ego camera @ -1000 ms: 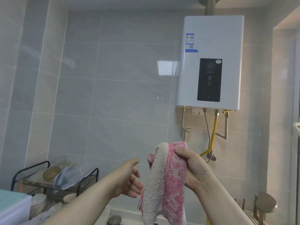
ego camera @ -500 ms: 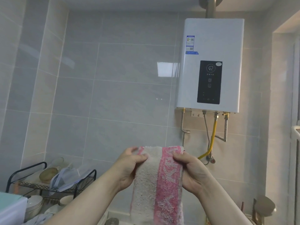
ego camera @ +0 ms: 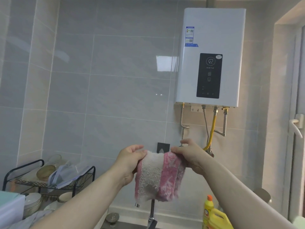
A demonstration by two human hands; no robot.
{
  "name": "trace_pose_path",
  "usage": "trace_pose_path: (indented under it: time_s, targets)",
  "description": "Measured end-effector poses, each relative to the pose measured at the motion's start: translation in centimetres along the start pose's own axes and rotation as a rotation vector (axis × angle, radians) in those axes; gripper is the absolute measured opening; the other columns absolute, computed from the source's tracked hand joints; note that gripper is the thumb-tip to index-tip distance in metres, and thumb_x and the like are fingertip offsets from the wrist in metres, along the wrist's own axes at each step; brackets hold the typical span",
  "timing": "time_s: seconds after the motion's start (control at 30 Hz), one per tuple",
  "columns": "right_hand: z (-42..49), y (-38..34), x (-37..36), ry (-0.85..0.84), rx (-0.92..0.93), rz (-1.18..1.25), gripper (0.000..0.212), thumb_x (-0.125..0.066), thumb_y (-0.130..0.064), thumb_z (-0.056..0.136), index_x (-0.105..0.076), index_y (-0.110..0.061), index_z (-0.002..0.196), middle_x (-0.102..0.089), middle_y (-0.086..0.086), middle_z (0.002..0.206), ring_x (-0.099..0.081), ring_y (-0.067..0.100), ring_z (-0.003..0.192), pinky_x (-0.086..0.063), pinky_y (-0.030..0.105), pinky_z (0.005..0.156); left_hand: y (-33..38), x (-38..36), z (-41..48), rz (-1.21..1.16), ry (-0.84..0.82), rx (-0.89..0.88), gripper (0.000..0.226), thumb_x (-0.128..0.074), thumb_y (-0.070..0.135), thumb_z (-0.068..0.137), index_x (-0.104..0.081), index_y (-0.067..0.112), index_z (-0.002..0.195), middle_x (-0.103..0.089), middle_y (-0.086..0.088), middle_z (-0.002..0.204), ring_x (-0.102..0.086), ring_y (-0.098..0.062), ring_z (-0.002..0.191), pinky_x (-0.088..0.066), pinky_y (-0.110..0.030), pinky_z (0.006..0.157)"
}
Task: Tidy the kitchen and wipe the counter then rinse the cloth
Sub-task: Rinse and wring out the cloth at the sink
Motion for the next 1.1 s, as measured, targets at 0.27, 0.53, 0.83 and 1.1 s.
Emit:
trace_pose_path:
  time_s: [0.27, 0.53, 0.83, 1.1]
  targets:
    - [-1.1, -1.2, -0.4, -0.133, 0.215, -0.577, 0.032, -0.052, -0.001, 0.082, -0.064, -0.023, 0.104, -0.062, -0.001, 0.105, -0.060, 0.018, 0.097, -0.056, 0.033, 0.083, 2.5, -1.4, -0.2, 0.676, -0.099, -0.269, 0.033, -0.064, -0.013, 0.081, -0.070, 0.015, 0.097, -0.068, -0.003, 0.084, -0.064, -0.018, 0.077, -0.055, -0.022, 0.065]
    - [-1.1, -0.9, 0.0, -0.076, 0.281, -0.984, 0.017, -0.040, -0.010, 0.093, -0.048, -0.017, 0.106, -0.056, -0.001, 0.089, -0.053, 0.016, 0.078, -0.038, 0.027, 0.057, 4.3, -4.1, -0.8, 1.306, -0.011, -0.574, 0.023, -0.053, 0.017, 0.092, -0.058, 0.014, 0.070, -0.062, -0.003, 0.076, -0.056, -0.023, 0.075, -0.036, -0.032, 0.059]
    - [-2.3, 5.9, 3.0, 0.014, 0.181, 0.049, 0.013, -0.058, -0.018, 0.097, -0.060, -0.005, 0.099, -0.067, 0.005, 0.089, -0.063, 0.020, 0.084, -0.050, 0.031, 0.073, -3.9, -3.2, 0.2, 0.264, -0.093, 0.029, 0.021, -0.045, 0.023, 0.104, -0.057, 0.010, 0.092, -0.063, -0.009, 0.083, -0.058, -0.021, 0.074, -0.046, -0.030, 0.069]
    - [-5.7, 16.9, 3.9, 0.246, 0.013, 0.303, 0.016, -0.060, -0.022, 0.097, -0.069, -0.010, 0.100, -0.074, 0.012, 0.098, -0.069, 0.031, 0.098, -0.055, 0.051, 0.089, -15.3, -4.9, -3.5, 0.156, -0.143, 0.197, 0.032, -0.040, 0.032, 0.105, -0.061, 0.008, 0.102, -0.070, -0.011, 0.093, -0.066, -0.019, 0.078, -0.053, -0.031, 0.064]
Point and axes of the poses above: each hand's wrist, its own z-axis towards the middle knuckle, its own x-axis out of the back of the hand, y = z × x, the point moved 9 cm from there along z, towards the middle knuckle
